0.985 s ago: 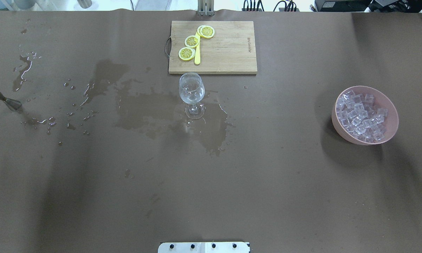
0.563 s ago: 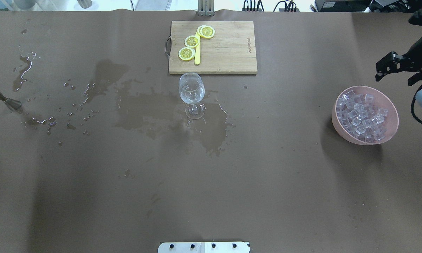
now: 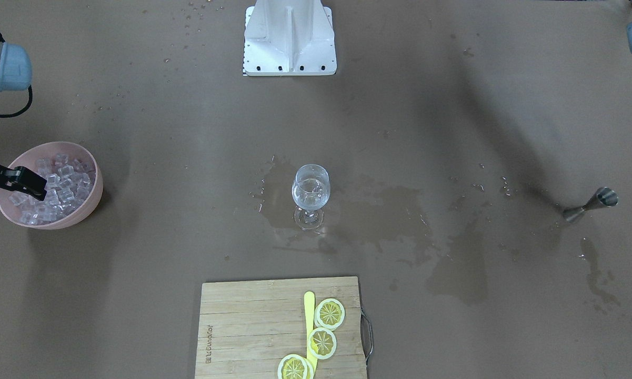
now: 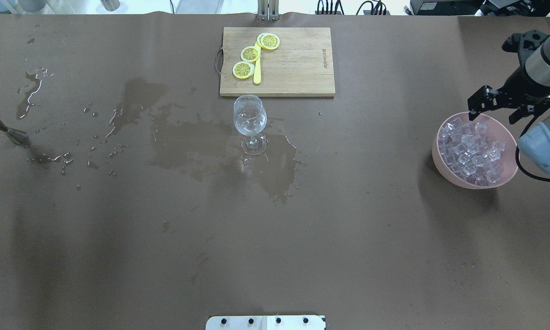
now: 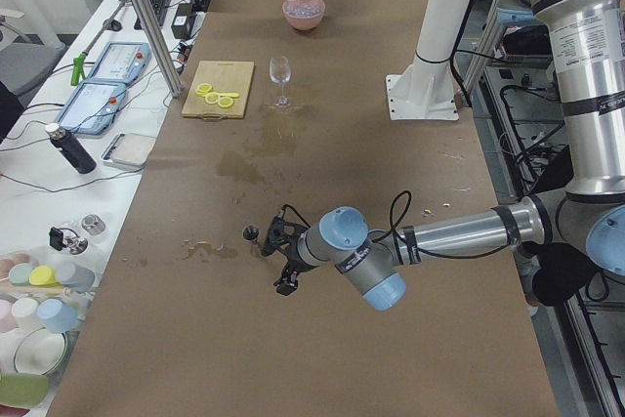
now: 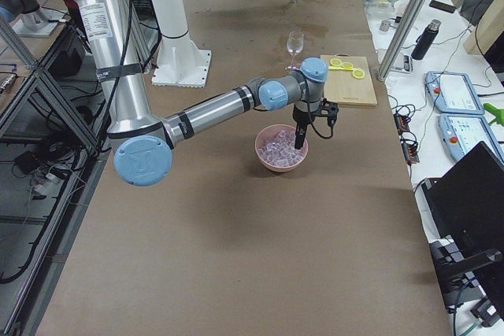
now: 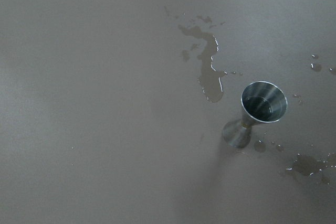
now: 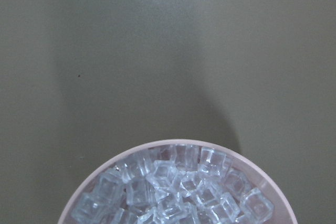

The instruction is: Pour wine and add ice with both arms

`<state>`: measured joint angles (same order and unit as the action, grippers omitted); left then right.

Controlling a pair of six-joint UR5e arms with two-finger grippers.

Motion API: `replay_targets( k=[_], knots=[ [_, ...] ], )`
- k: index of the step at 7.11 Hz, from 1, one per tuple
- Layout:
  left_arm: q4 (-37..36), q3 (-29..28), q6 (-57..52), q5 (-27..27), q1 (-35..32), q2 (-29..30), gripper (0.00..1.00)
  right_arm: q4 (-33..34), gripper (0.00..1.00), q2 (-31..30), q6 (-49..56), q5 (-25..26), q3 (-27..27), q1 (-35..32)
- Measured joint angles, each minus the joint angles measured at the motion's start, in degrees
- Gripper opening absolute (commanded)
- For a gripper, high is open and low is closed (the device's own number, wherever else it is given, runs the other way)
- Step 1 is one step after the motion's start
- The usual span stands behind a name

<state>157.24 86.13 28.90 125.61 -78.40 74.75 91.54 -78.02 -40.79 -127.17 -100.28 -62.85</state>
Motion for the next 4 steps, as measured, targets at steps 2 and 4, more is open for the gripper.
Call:
replay_targets(
  k=[2,4],
  knots=[
    [5.67,-1.30,6.66,-5.66,5.82,0.31,0.98,-0.10,0.95,-1.18,-0.32,0.04,-0.02,1.08],
    [8.70,-1.43,12.19,-11.66,11.78,0.70,0.98,-0.11,0.95,-2.02,-2.77,-0.07,-0.58,2.57]
  ],
)
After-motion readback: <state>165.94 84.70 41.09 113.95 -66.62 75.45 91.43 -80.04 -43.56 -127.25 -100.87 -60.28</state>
